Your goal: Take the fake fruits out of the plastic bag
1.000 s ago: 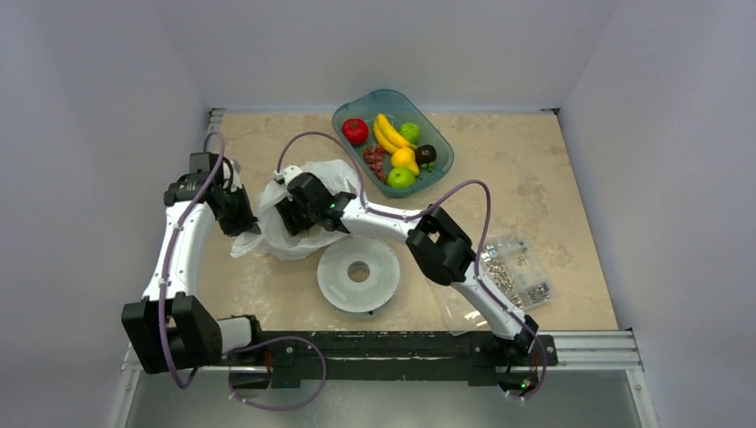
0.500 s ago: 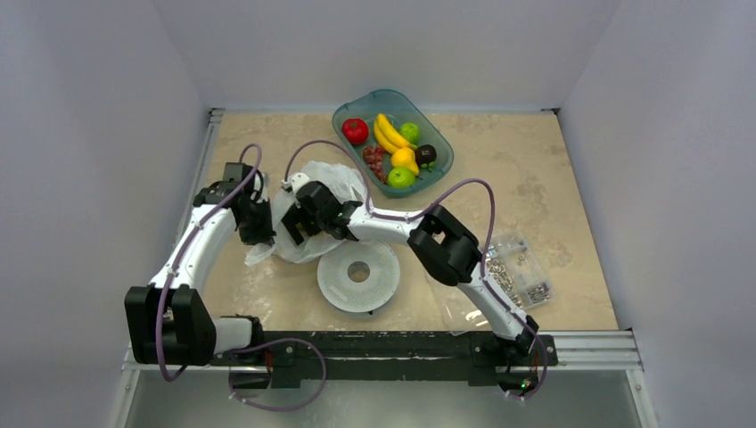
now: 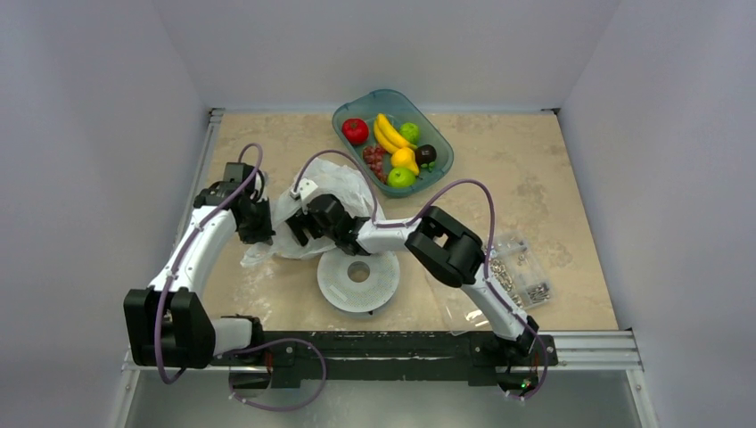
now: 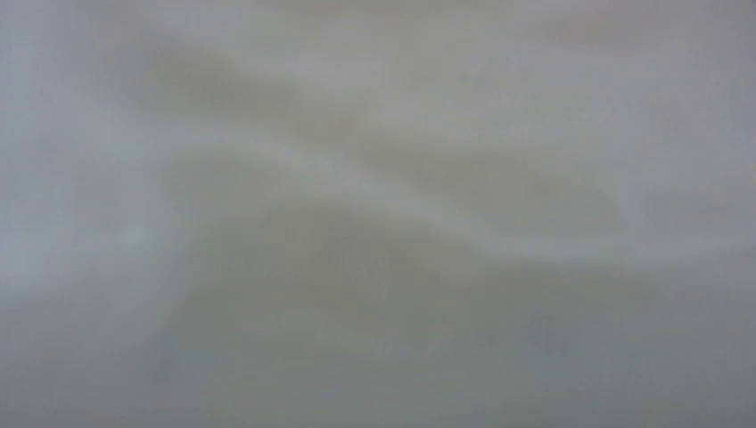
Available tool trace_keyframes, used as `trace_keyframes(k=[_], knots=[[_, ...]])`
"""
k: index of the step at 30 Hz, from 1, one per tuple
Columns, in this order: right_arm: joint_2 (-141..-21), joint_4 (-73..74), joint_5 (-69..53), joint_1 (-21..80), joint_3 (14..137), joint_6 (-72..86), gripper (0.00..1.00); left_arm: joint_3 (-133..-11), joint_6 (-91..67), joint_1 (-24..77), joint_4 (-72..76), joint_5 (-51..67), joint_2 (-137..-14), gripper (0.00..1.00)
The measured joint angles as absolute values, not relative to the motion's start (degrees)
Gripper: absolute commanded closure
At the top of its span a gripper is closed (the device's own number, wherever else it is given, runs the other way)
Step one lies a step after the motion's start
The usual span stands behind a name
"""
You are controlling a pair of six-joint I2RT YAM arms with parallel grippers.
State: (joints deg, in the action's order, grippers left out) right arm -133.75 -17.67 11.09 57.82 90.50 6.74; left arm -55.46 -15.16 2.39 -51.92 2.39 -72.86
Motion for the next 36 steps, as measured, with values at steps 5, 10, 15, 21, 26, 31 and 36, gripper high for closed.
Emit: trace_keyframes(k=[5, 10, 15, 21, 26, 31, 36], knots=[[-133.8, -23.1, 11.0, 58.1, 88.8, 4.8, 0.11, -55.4, -15.2, 2.4, -51.9, 1.8, -71.8, 1.00], [-133.8, -27.7, 10.8, 58.2, 88.9, 4.0, 0.19, -55.4, -15.2, 2.4, -51.9, 1.6, -71.7, 1.00], [-136.1, -27.5, 10.8, 58.2, 93.7, 3.7, 0.29, -55.4, -15.2, 2.4, -51.9, 1.2, -71.7, 1.00], [-136.9, -27.4, 11.0, 58.2, 94.0, 3.6, 0.12, -55.4, -15.2, 2.4, -51.9, 1.0, -71.4, 1.00], [-137.6, -27.2, 11.0, 58.2, 94.4, 3.4, 0.16, -55.4, -15.2, 2.4, -51.9, 0.9, -71.3, 1.00], [-140.3, -26.6, 10.9, 58.2, 97.8, 3.5, 0.41, -55.4, -15.2, 2.4, -51.9, 0.7, -71.2, 1.00], [-140.7, -26.0, 11.0, 58.4, 98.3, 4.1, 0.69, -55.4, -15.3, 2.4, -51.9, -1.5, -70.7, 1.00]])
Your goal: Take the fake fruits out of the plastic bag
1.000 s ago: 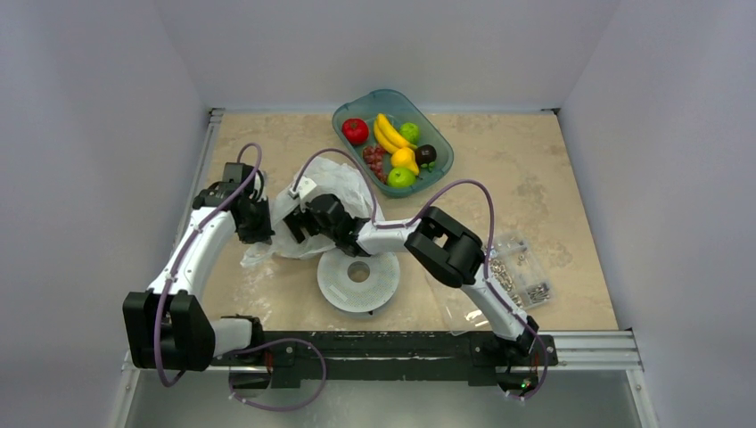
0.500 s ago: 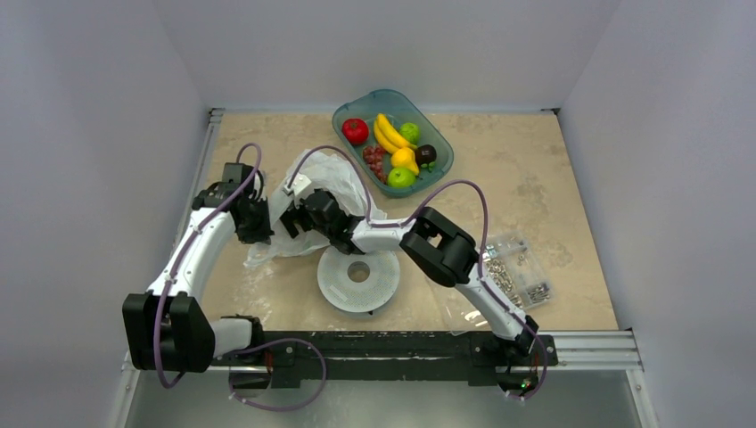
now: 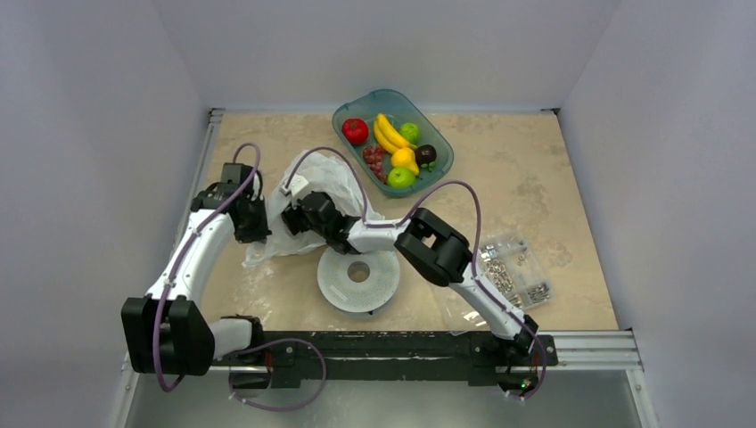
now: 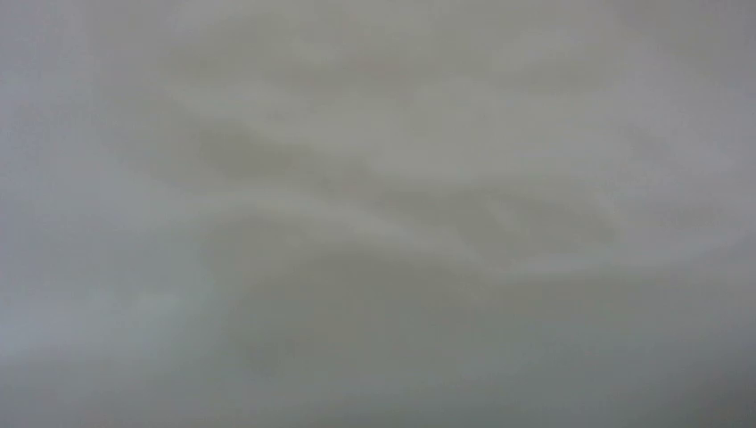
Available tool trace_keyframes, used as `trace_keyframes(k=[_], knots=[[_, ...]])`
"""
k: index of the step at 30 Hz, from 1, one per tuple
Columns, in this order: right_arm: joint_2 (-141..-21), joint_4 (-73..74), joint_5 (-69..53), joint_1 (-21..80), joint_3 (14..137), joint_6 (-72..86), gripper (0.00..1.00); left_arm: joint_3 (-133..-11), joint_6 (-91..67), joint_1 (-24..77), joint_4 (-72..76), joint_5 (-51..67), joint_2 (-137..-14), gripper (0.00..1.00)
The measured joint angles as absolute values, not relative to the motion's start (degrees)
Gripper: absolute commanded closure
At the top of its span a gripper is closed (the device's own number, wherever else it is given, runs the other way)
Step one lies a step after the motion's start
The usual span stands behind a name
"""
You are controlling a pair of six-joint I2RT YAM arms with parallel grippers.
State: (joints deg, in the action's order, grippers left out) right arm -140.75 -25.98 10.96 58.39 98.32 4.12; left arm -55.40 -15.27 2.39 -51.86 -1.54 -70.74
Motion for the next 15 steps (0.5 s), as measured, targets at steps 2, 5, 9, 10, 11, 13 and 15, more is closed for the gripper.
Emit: trace_keyframes(k=[2, 5, 9, 10, 11, 13, 15], knots=[[-140.2, -26.1, 11.1, 58.4, 97.4, 4.7, 0.76, -55.4, -15.4, 2.4, -51.8, -3.2, -70.2, 1.00], [-137.3, -23.7, 11.2, 58.5, 94.7, 6.1, 0.82, -55.4, -15.4, 2.3, -51.6, -5.8, -69.0, 1.00], [-132.9, -16.4, 9.7, 58.4, 92.9, 8.9, 0.84, -55.4, -15.4, 2.3, -51.0, -8.7, -66.8, 1.00], [-132.0, -13.8, 8.8, 58.4, 93.4, 9.6, 0.85, -55.4, -15.4, 2.3, -50.9, -9.3, -66.4, 1.00], [-131.6, -10.7, 7.6, 58.4, 94.8, 10.3, 0.85, -55.4, -15.4, 2.3, -50.7, -9.9, -65.9, 1.00], [-131.7, -4.8, 4.9, 58.2, 98.7, 11.9, 0.87, -55.4, -15.4, 2.3, -50.4, -10.7, -65.2, 1.00], [-132.0, 1.7, 1.1, 57.6, 103.5, 13.6, 0.87, -55.4, -15.3, 2.3, -50.3, -11.2, -64.5, 1.00]])
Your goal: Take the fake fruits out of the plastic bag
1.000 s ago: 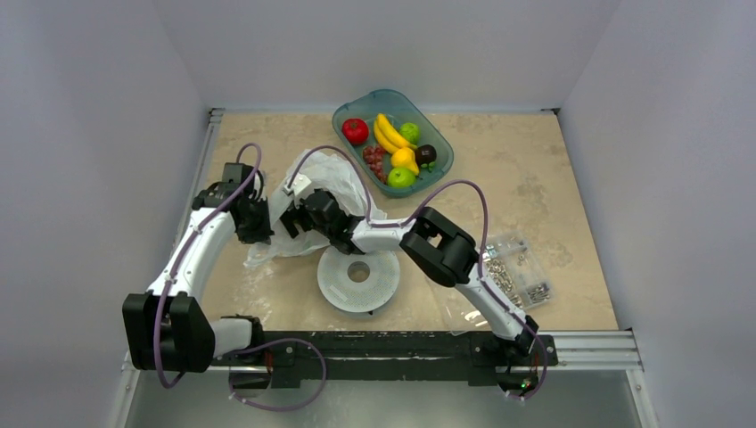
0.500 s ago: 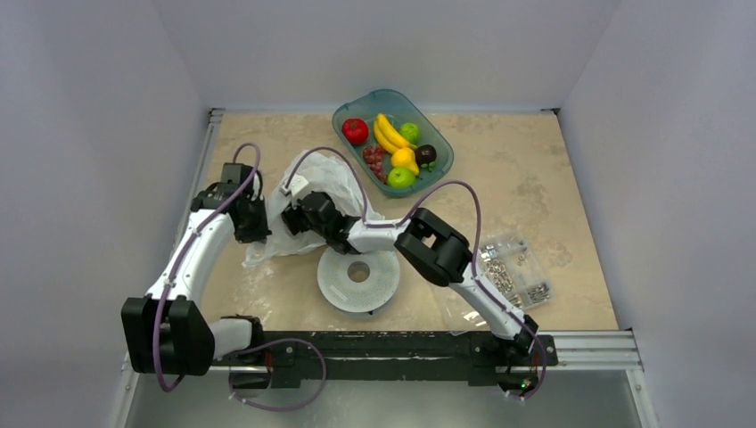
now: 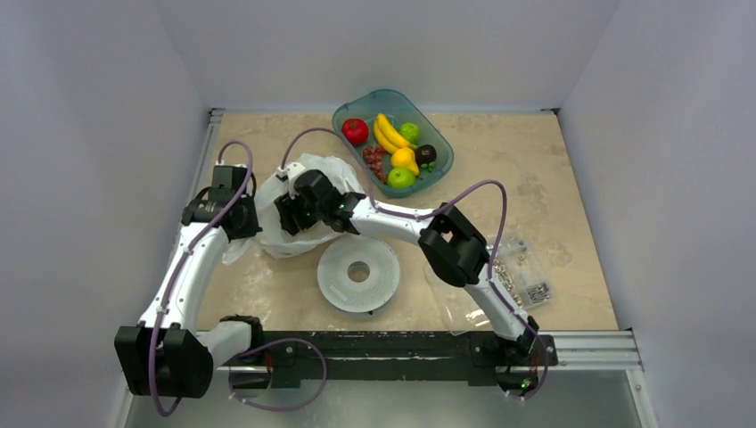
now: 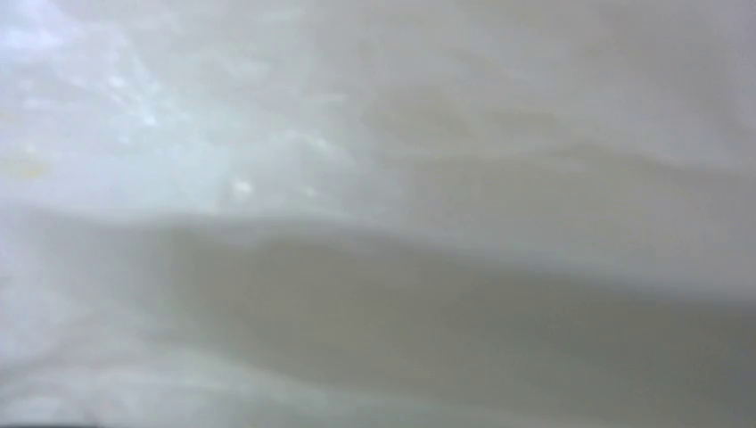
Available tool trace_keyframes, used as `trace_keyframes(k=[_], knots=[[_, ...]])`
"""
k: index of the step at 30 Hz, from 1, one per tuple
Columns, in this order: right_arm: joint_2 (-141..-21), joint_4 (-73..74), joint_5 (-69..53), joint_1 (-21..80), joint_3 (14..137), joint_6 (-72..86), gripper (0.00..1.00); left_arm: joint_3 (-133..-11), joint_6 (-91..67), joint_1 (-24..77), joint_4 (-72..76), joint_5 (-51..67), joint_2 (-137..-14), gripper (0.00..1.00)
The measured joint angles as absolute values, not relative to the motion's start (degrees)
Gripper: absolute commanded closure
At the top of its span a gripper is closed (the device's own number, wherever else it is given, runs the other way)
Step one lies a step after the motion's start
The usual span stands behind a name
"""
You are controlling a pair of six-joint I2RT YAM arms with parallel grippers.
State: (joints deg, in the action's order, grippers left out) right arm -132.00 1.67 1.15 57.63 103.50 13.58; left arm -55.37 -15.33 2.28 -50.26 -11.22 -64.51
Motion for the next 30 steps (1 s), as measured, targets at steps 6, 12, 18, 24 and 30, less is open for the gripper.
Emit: trace_keyframes(k=[6, 12, 18, 24, 30], knots=[[-132.1, 12.7, -11.7, 54.0, 109.7, 18.6, 0.86, -53.1, -14.8, 2.3, -48.7, -12.8, -61.3, 1.00], [-134.0, 12.6, -30.0, 47.0, 110.2, 25.8, 0.87, -52.6, -14.0, 2.3, -47.2, -14.8, -60.6, 1.00], [-134.4, 0.8, -40.9, 43.2, 105.7, 35.9, 0.88, -50.4, -12.3, 2.4, -44.5, -11.2, -58.8, 1.00], [-132.0, -4.5, -43.2, 45.8, 102.8, 39.9, 0.91, -50.0, -12.4, 2.8, -44.2, -11.5, -58.8, 1.00], [-125.3, -4.6, -43.5, 48.4, 99.1, 39.4, 0.93, -50.8, -15.0, 0.5, -44.6, -13.3, -59.3, 1.00]])
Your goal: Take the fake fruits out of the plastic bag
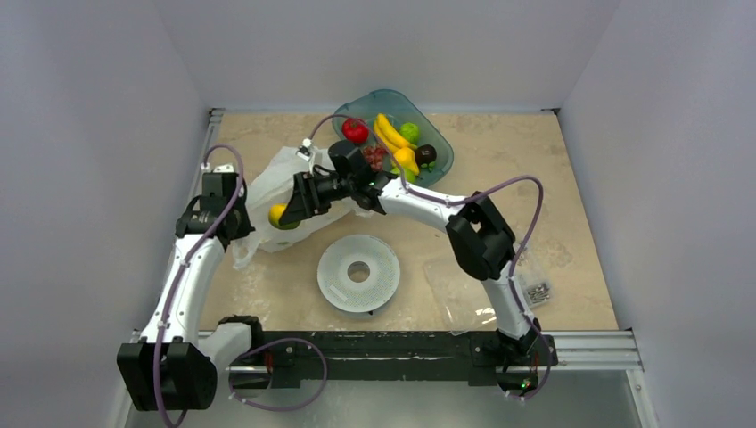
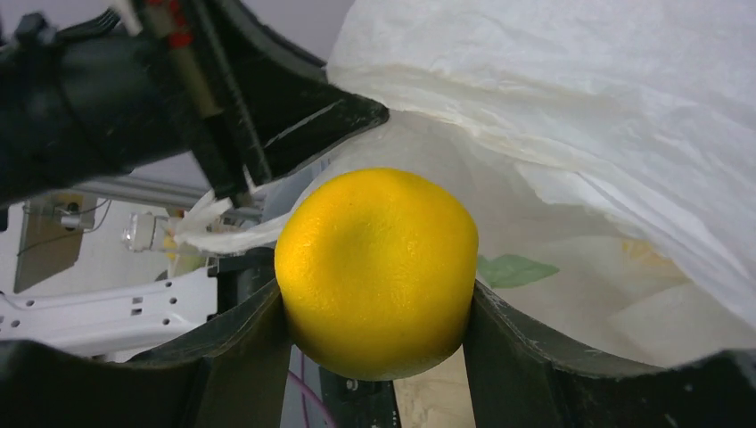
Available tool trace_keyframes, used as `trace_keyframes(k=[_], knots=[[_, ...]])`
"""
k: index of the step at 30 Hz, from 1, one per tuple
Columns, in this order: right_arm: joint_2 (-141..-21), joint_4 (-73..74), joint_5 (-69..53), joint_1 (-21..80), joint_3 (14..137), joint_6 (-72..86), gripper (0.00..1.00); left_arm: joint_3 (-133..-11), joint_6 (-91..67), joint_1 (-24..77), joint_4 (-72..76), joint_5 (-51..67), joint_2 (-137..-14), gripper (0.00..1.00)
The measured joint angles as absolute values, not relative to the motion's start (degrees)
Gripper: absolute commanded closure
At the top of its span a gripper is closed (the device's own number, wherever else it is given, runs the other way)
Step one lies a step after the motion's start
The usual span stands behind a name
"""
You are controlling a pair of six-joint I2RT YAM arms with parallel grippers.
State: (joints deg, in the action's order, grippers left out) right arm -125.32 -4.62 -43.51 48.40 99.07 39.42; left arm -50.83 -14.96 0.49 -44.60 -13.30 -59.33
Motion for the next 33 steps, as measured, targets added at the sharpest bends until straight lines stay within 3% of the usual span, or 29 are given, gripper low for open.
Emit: trace_keyframes(k=[10, 18, 22, 27, 33], knots=[[-113.4, 3.5, -41.7, 48.6, 99.3, 33.3, 0.93, -52.2, -20.0, -10.1, -45.1, -13.9, -56.0, 1.00], [-107.8, 6.4, -39.2, 44.2, 100.3, 31.1, 0.95, -52.2, -21.0, -12.8, -45.1, -16.8, -52.3, 1.00], [-105.9, 9.8, -31.4, 40.8, 100.0, 27.6, 0.94, -52.2, -20.6, -13.1, -45.1, -15.2, -52.3, 0.73], [-103.9, 14.0, -18.0, 36.8, 96.2, 22.3, 0.93, -52.7, -19.9, -13.1, -45.6, -10.6, -54.9, 0.53], [-104.7, 17.5, -2.4, 34.7, 95.2, 16.3, 0.86, -52.6, -17.5, -13.2, -45.0, -4.6, -49.3, 0.08]])
